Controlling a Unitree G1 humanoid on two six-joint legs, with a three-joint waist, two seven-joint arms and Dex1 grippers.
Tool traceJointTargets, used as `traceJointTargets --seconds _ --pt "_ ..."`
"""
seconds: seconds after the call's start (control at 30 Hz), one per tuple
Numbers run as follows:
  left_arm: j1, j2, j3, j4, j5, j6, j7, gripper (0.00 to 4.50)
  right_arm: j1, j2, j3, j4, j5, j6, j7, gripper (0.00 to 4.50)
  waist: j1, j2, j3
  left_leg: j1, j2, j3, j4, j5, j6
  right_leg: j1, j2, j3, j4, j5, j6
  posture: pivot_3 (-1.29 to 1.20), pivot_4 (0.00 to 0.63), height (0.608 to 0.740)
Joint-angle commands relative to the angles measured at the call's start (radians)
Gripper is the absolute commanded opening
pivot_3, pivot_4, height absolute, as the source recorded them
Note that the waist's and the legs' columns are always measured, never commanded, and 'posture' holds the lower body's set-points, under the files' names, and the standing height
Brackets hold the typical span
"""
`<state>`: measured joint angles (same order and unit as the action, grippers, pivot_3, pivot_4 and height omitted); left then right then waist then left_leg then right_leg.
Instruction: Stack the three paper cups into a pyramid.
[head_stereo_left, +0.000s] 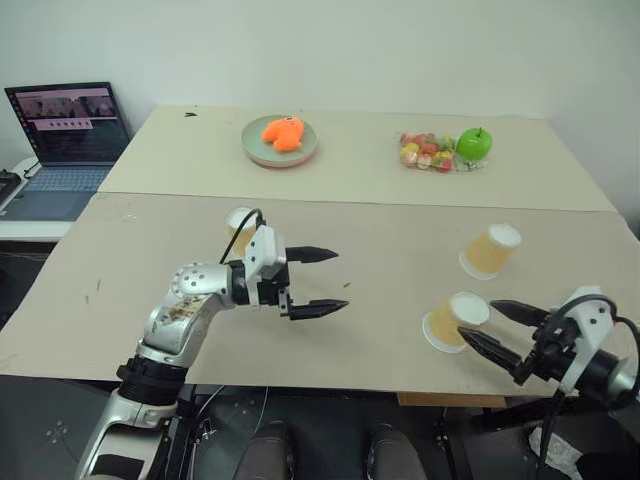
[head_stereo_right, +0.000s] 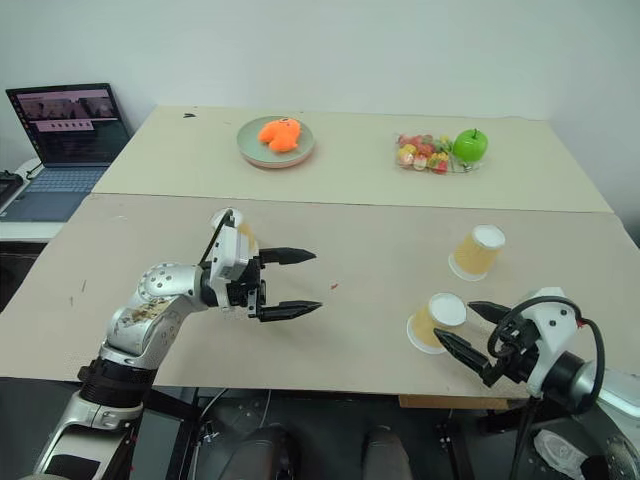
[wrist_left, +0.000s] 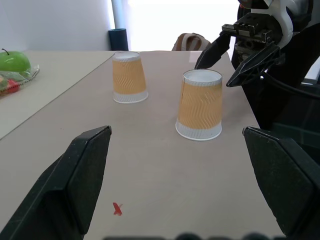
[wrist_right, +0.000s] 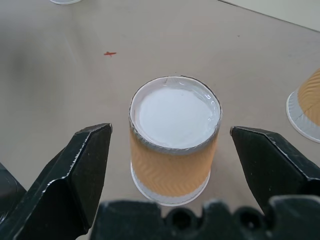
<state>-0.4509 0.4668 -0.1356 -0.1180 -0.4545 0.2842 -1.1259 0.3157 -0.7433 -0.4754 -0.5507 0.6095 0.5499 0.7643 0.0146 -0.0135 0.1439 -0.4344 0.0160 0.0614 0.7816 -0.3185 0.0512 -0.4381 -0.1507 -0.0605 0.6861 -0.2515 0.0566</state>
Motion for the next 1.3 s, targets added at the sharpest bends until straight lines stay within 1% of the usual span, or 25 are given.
traceJointTargets --seconds 0.03,0.2,0.3,0.37,0.4,0.57,0.63,0.7,0.77,0.9,0.97,1.03,1.13,1.3 --pt "0.000 0.025 0.028 -0.070 -0.033 0.026 0.001 4.50 -0.062 -0.005 0.027 0.031 -0.015 -0.038 0.010 4.43 -0.001 -0.001 0.000 0.000 0.000 0.000 0.000 0.000 0.000 0.000 0.000 0.000 0.000 0.000 0.000 0.00 0.150 0.673" --pt "0.020 0.088 0.024 -0.111 -0.051 0.095 -0.016 4.50 -0.128 -0.004 0.077 0.090 -0.042 -0.065 0.028 4.43 -0.002 0.000 0.000 0.000 0.000 0.000 0.000 0.000 0.000 0.000 0.000 0.000 0.000 0.000 0.000 0.00 0.150 0.673" --pt "0.066 0.130 0.026 -0.110 -0.030 0.091 -0.020 4.50 -0.187 0.002 0.116 0.139 -0.049 -0.076 0.043 3.62 -0.004 0.000 0.001 0.000 0.000 0.000 0.000 0.000 0.000 0.000 0.001 0.000 0.000 0.000 0.000 0.00 0.150 0.673" --pt "0.092 0.147 0.041 -0.118 -0.031 0.095 -0.010 4.50 -0.210 0.000 0.136 0.157 -0.054 -0.082 0.054 2.96 -0.003 0.000 0.001 0.000 0.000 0.000 0.000 0.000 0.000 0.000 0.001 0.000 0.000 0.000 0.000 0.00 0.150 0.673" --pt "0.100 0.151 0.047 -0.121 -0.034 0.098 -0.005 4.50 -0.217 0.000 0.142 0.162 -0.057 -0.083 0.057 2.79 -0.003 0.000 0.001 0.000 0.000 0.000 0.000 0.000 0.000 0.000 0.001 0.000 0.000 0.000 0.000 0.00 0.150 0.673" --pt "0.135 0.163 0.099 -0.123 -0.034 0.108 0.047 4.50 -0.314 0.004 0.181 0.224 -0.060 -0.074 0.054 2.76 -0.002 -0.001 0.001 0.000 0.000 0.000 0.000 0.000 0.000 0.000 0.000 0.000 0.000 0.000 0.000 0.00 0.150 0.673" --pt "0.154 0.170 0.132 -0.128 -0.033 0.105 0.070 4.50 -0.391 0.005 0.239 0.246 -0.066 -0.068 0.073 2.76 -0.005 -0.001 0.002 0.000 0.000 0.000 0.000 0.000 0.000 0.000 0.000 0.000 0.000 0.000 0.000 0.00 0.150 0.673" --pt "0.178 0.176 0.162 -0.145 -0.042 0.115 0.093 4.50 -0.498 0.027 0.321 0.275 -0.069 -0.064 0.103 2.76 -0.010 -0.001 0.002 0.000 0.001 0.000 0.000 0.001 -0.001 -0.001 0.001 0.000 0.000 0.001 0.000 0.00 0.150 0.673" --pt "0.193 0.179 0.175 -0.160 -0.046 0.122 0.104 4.50 -0.571 0.044 0.380 0.303 -0.082 -0.069 0.131 2.76 -0.017 0.000 0.003 0.001 0.001 0.000 -0.001 0.001 -0.002 -0.001 0.002 0.000 0.000 0.001 -0.001 0.00 0.150 0.673" --pt "0.242 0.190 0.199 -0.214 -0.045 0.132 0.133 4.50 -0.765 0.123 0.513 0.421 -0.109 -0.077 0.203 2.76 -0.018 0.000 0.005 0.000 0.000 0.000 -0.001 0.002 -0.003 -0.001 0.001 -0.001 0.000 0.001 -0.001 0.00 0.150 0.673" --pt "0.265 0.197 0.209 -0.240 -0.039 0.134 0.146 4.50 -0.839 0.161 0.565 0.484 -0.134 -0.097 0.239 2.76 -0.016 0.000 0.008 0.000 0.000 0.000 -0.001 0.002 -0.003 -0.001 0.001 -0.001 0.000 0.001 -0.001 0.00 0.150 0.673" --pt "0.285 0.204 0.215 -0.261 -0.037 0.134 0.155 4.50 -0.882 0.186 0.594 0.524 -0.152 -0.114 0.266 2.76 -0.013 0.001 0.009 0.000 0.001 -0.001 -0.001 0.002 -0.003 -0.001 0.001 -0.001 0.000 0.001 -0.001 0.00 0.150 0.673" --pt "0.352 0.203 0.264 -0.334 -0.058 0.156 0.208 4.50 -0.999 0.269 0.666 0.675 -0.206 -0.188 0.334 2.76 -0.016 0.001 0.011 -0.001 0.000 0.000 -0.001 0.003 -0.005 -0.002 0.001 -0.002 -0.001 0.001 -0.001 0.00 0.150 0.673" --pt "0.427 0.203 0.302 -0.410 -0.073 0.174 0.267 4.50 -1.110 0.354 0.712 0.865 -0.270 -0.295 0.419 2.76 -0.023 0.001 0.013 -0.001 0.000 -0.001 -0.001 0.005 -0.010 -0.003 0.001 -0.003 0.001 0.001 -0.001 0.00 0.150 0.673"
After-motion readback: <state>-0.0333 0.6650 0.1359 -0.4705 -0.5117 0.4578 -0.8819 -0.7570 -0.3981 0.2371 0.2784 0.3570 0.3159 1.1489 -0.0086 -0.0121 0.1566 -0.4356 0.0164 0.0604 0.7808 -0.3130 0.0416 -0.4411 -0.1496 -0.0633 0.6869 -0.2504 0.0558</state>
